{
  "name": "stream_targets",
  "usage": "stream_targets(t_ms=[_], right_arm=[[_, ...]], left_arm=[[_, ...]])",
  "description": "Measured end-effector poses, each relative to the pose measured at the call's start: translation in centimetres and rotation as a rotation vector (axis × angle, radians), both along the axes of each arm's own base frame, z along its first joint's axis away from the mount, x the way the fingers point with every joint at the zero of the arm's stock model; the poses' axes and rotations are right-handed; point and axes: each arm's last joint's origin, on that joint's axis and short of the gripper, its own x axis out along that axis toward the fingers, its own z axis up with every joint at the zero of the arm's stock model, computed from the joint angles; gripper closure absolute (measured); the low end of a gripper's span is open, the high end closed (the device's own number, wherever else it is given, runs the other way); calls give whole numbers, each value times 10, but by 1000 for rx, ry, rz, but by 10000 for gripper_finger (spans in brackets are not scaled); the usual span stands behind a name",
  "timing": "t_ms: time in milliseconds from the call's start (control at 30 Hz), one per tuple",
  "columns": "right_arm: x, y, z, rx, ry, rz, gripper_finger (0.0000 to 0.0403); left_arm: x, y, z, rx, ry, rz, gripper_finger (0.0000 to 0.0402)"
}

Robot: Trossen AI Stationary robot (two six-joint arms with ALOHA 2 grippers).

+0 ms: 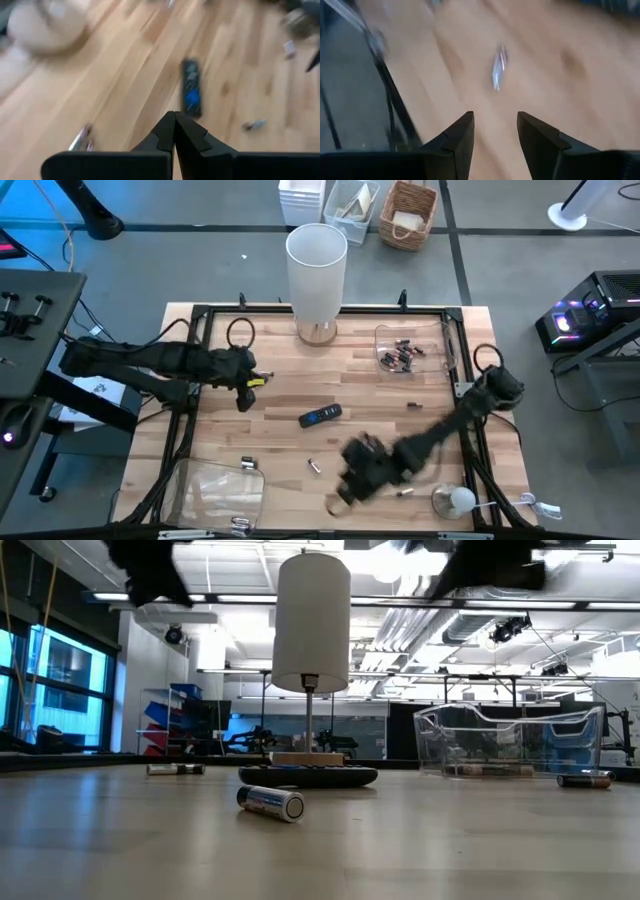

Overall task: Sort batteries
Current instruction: Put the silver battery into the bottom transparent bin

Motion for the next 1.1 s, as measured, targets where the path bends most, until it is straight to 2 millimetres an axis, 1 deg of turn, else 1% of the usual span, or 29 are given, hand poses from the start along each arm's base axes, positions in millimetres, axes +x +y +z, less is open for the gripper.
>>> stream_targets(t_ms=[100, 167, 233, 300, 333, 400, 467, 567, 667, 767, 867, 967, 1100], right_arm=[[36, -40, 6, -32, -103, 77, 258], [54, -69, 11, -58, -172, 113, 258], [67, -95, 16, -57, -228, 156, 258], [73, -113, 22, -38, -264, 212, 258], [73, -118, 26, -32, -273, 248, 258], [66, -121, 35, -46, -266, 313, 258], [54, -120, 44, -80, -234, 365, 258], [31, -116, 58, -154, -160, 400, 258], [7, -113, 72, -259, -99, 401, 258], [-10, -114, 81, -318, -46, 394, 258], [-17, -122, 82, -328, -1, 381, 258], [-18, -128, 82, -331, 28, 366, 258], [-17, -136, 82, -312, 34, 318, 258]], left_arm=[[-5, 2, -9, -25, 115, 49, 402], [-8, 5, -17, -21, 207, 92, 402], [-6, 11, -26, -20, 298, 152, 402], [3, 19, -35, -31, 355, 190, 401], [8, 23, -40, -38, 385, 197, 401], [19, 32, -55, -24, 481, 195, 393], [29, 41, -72, -10, 583, 189, 376], [39, 52, -93, -28, 696, 231, 341], [45, 58, -107, -99, 751, 259, 302], [51, 60, -114, -154, 736, 251, 266], [56, 61, -120, -180, 729, 247, 235], [58, 67, -129, -188, 771, 255, 210], [60, 79, -143, -195, 822, 283, 191]])
